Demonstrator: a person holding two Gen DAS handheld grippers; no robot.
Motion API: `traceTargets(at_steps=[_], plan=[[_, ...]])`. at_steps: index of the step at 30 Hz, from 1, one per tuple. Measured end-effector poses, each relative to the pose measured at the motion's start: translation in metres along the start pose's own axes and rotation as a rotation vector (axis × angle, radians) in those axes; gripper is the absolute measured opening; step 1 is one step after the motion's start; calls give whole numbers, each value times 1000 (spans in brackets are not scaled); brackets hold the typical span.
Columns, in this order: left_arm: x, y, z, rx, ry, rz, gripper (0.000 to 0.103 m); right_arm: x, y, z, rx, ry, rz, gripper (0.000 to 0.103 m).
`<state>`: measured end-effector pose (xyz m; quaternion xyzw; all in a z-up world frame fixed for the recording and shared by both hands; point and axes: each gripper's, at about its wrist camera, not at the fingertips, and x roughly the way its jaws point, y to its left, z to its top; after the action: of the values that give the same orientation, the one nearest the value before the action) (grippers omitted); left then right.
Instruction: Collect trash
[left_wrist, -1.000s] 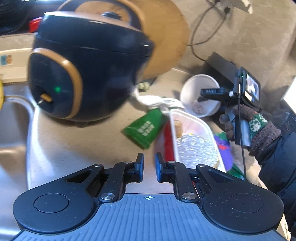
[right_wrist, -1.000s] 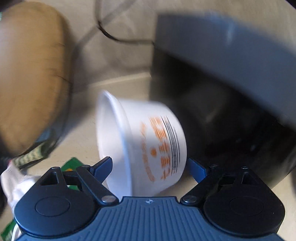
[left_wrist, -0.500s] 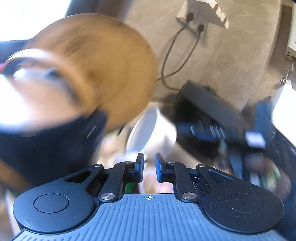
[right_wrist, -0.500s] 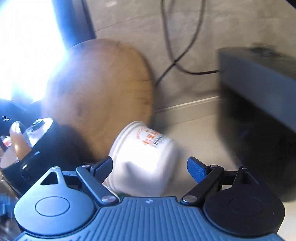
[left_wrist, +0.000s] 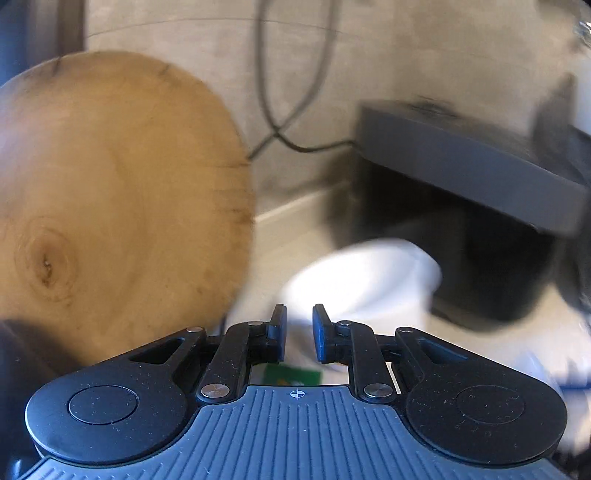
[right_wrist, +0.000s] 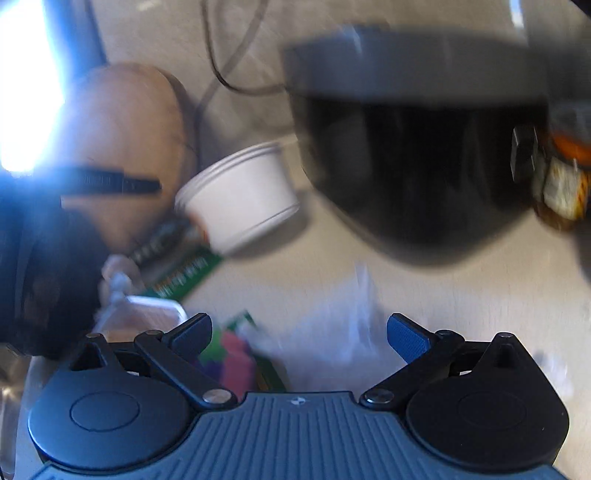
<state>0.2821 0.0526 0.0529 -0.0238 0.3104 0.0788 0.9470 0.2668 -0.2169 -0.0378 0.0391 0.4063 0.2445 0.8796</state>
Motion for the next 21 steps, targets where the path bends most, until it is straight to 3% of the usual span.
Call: traceTargets(at_steps=[4, 8, 11, 16, 21], plan=[[25, 11, 15, -185, 38, 4, 19, 11, -11, -13, 78, 40, 44, 103], [61, 8, 21, -188, 138, 32, 18, 17, -15, -13, 106, 48, 93, 103], [78, 12, 22, -257, 178, -10, 18, 22, -17, -15, 112, 74, 137, 103], [83, -4, 18, -113, 190, 41, 19, 25, -20, -18, 130, 90, 186, 103], [60, -15, 24, -14, 109, 36, 19, 29, -17, -7, 45, 182, 245, 103]])
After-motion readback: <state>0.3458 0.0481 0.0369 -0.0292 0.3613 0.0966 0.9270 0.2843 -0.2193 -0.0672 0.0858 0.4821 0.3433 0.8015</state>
